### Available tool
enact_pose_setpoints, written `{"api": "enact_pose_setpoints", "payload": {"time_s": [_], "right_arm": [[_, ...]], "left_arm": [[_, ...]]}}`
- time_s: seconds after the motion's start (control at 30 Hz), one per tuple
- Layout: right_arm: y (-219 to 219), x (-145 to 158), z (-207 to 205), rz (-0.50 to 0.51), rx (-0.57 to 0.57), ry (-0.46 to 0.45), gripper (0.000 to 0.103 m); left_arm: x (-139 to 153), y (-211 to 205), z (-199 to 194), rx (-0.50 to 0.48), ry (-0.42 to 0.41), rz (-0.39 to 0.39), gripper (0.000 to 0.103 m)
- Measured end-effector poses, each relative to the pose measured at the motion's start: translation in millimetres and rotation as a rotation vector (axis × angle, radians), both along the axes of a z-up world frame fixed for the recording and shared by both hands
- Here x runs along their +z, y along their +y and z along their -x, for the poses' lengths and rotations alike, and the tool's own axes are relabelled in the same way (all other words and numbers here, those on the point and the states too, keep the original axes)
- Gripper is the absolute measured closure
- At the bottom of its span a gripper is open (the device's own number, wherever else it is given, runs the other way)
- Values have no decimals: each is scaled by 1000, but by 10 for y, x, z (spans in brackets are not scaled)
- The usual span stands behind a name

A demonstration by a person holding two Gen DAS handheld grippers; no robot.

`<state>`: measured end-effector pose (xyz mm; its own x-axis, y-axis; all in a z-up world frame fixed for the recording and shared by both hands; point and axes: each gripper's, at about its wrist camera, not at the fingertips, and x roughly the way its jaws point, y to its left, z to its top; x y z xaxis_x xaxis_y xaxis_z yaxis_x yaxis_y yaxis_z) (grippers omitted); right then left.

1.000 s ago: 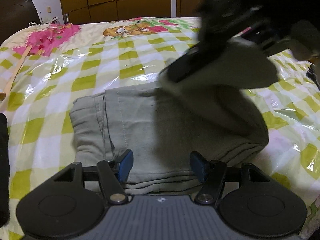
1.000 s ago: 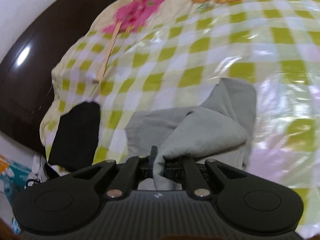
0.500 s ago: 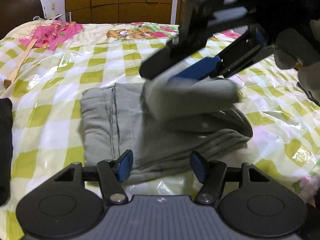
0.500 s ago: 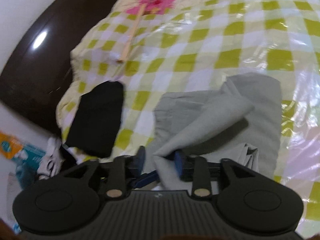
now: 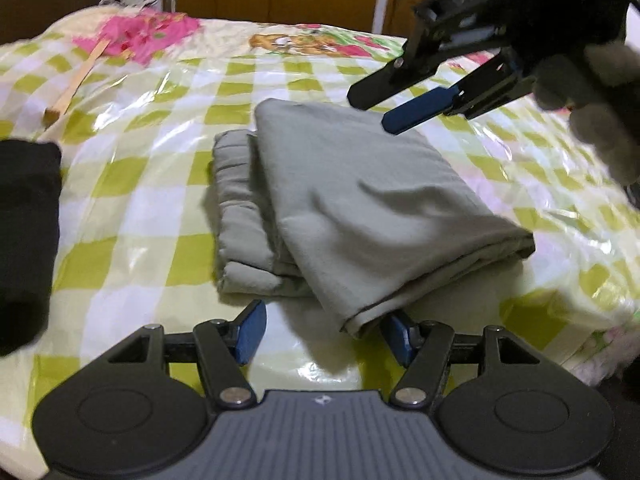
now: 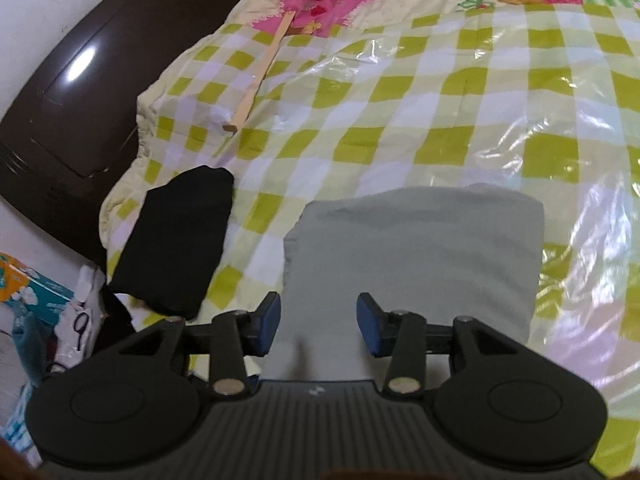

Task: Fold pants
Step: 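Lower the fold onto the stack and open the right gripper, then grasp the top layer of the folded trousers with the right gripper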

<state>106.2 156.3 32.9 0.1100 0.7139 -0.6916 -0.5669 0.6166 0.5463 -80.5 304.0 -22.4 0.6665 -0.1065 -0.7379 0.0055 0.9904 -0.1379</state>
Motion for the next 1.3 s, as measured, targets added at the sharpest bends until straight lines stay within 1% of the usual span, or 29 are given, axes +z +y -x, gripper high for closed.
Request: {"api": "enact_pose_setpoints", "payload": {"time_s": [0.03,0.2,0.27,0.37,0.43,0.57,0.7,0.83,0.93,1.03,1.07,1.17,1.23,1.3], "right_arm": [[50,-5,-18,6,12,-10,58],[303,15,-113,25,40,-49,57],[406,11,-131,33,49,-57,57],[546,-12,-146,60,47,-64,56],[622,-24,-137,69,53,-74,56],[708,-51,-106,105,61,-97,56],[714,-93,-130,112,32,-76,56],[744,-82,-134,114,21,-80,55],[816,-87,-123,127,16,-90,54],[883,-130,-105,153,20,-98,54],[901,-150,-100,167,23,-102,54],[910,-210,-108,199,24,-100,54],[888,-236,-123,210,21,-95,54],[862,-254,-148,210,15,-80,54]], "left_arm": [[19,18,19,6,-3,6,28],[88,104,108,41,1,-24,28],[117,122,111,55,1,-50,28],[211,110,106,72,-19,-98,28],[280,112,117,77,-36,-96,27],[349,129,144,83,-44,-100,27],[424,151,208,99,-38,-121,27],[477,225,252,135,-43,-82,27],[450,196,198,140,-42,-81,27],[363,117,88,138,-42,-28,26],[321,75,42,136,-36,-21,26],[161,-66,-108,134,-11,-32,26],[58,-140,-184,160,13,-67,26],[2,-169,-222,177,32,-65,27]]}}
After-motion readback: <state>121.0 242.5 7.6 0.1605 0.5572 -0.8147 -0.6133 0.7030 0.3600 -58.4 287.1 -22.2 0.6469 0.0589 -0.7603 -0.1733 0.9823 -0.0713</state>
